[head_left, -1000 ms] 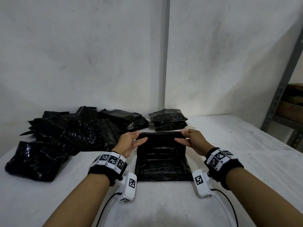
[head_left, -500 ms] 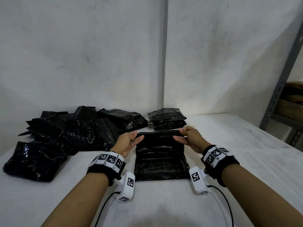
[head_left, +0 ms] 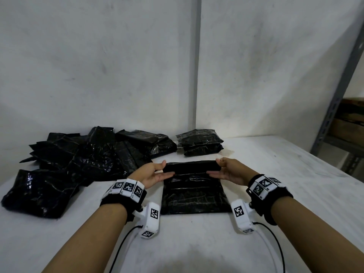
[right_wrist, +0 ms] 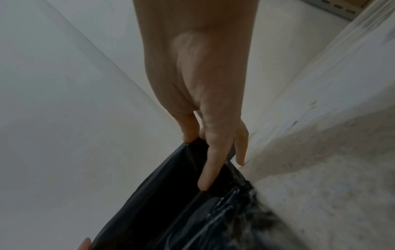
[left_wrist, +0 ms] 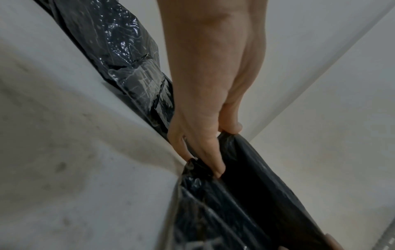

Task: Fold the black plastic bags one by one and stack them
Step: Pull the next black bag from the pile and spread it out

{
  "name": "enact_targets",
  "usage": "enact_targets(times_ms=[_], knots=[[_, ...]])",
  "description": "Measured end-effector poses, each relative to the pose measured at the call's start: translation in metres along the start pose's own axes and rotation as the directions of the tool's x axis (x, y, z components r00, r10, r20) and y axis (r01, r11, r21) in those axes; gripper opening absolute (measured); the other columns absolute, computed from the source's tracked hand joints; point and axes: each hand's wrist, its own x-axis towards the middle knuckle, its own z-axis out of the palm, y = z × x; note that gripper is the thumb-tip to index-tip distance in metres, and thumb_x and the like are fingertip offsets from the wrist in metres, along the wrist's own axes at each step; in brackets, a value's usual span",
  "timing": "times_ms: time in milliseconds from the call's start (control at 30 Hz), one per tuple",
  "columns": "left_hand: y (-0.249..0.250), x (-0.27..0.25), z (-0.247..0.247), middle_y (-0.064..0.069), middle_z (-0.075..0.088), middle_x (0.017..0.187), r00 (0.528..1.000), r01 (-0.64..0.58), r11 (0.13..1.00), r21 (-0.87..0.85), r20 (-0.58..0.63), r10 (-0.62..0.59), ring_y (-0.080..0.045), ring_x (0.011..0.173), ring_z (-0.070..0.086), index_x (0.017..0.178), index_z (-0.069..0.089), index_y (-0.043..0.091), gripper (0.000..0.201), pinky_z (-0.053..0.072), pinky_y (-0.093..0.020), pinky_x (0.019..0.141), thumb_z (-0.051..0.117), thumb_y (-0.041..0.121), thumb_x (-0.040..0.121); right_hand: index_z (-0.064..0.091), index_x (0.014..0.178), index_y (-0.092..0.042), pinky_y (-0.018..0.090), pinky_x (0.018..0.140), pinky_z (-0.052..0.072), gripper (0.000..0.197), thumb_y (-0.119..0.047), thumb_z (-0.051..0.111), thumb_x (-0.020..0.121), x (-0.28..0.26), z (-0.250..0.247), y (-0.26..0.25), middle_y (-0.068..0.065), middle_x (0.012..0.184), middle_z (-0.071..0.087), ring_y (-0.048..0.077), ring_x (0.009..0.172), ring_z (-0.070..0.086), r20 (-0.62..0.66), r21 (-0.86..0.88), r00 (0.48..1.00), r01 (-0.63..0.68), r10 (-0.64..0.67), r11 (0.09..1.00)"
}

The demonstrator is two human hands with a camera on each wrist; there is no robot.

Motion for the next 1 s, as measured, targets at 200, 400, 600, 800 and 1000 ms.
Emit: enact_targets(times_ms=[200,400,600,800,1000], knots=[[-0.009,0.005,-0.008,-0.023,0.057,0.117,0.999,-0.031,0.998,0.063,0.025,0.029,-0.027,0.103,0.059,0.111,0.054,-0.015,0.023,0.044,-0.036,0.098,0.048,0.001,0.096,0.055,0.105,-0.001,0.036,0.091,0.049,0.017,-0.006,0.040,0.101,0.008,-0.009,0.006,0.016,0.119,0.060,0.028,0.102,0.062,-0.009,-0.049,0.999,-0.052,0.052,0.997],[-0.009,0.005,-0.011,-0.015,0.062,0.099,0.996,-0.082,0.985,0.153,0.053,0.075,-0.019,0.091,0.062,0.096,0.058,-0.009,0.015,0.056,-0.022,0.075,0.044,-0.001,0.097,0.056,0.092,-0.004,0.036,0.095,0.048,0.014,-0.004,0.043,0.099,0.005,-0.012,0.004,0.009,0.080,0.069,0.028,0.092,0.064,-0.040,-0.045,0.998,-0.051,0.049,0.998],[-0.012,0.000,-0.013,-0.010,0.064,0.082,0.992,-0.121,0.953,0.277,0.068,0.106,-0.013,0.081,0.064,0.077,0.054,-0.001,0.023,0.055,-0.019,0.074,0.043,-0.002,0.097,0.050,0.080,-0.016,0.027,0.076,0.054,0.018,-0.019,0.055,0.098,0.001,-0.021,0.003,0.002,0.094,0.055,0.018,0.086,0.056,-0.042,-0.217,0.999,-0.037,0.028,0.976],[-0.006,-0.003,-0.016,-0.006,0.056,0.083,0.996,-0.081,0.918,0.387,0.067,0.060,-0.015,0.080,0.056,0.077,0.048,0.009,0.018,0.056,-0.023,0.069,0.054,0.006,0.094,0.053,0.084,-0.018,0.017,0.046,0.039,0.016,-0.027,0.061,0.094,-0.006,-0.029,0.001,-0.003,0.069,0.042,0.006,0.049,0.039,-0.020,-0.371,1.000,-0.025,0.019,0.928],[-0.004,-0.008,-0.022,0.003,0.043,0.069,0.999,-0.040,0.772,0.634,0.028,0.028,-0.010,0.053,0.037,0.084,0.049,0.017,0.015,0.030,-0.019,0.045,0.060,0.020,0.091,0.059,0.088,-0.014,0.013,0.047,0.045,0.009,-0.020,0.061,0.094,-0.011,-0.031,-0.002,-0.002,0.073,0.064,0.000,0.050,0.053,0.004,-0.354,1.000,0.004,-0.002,0.935]])
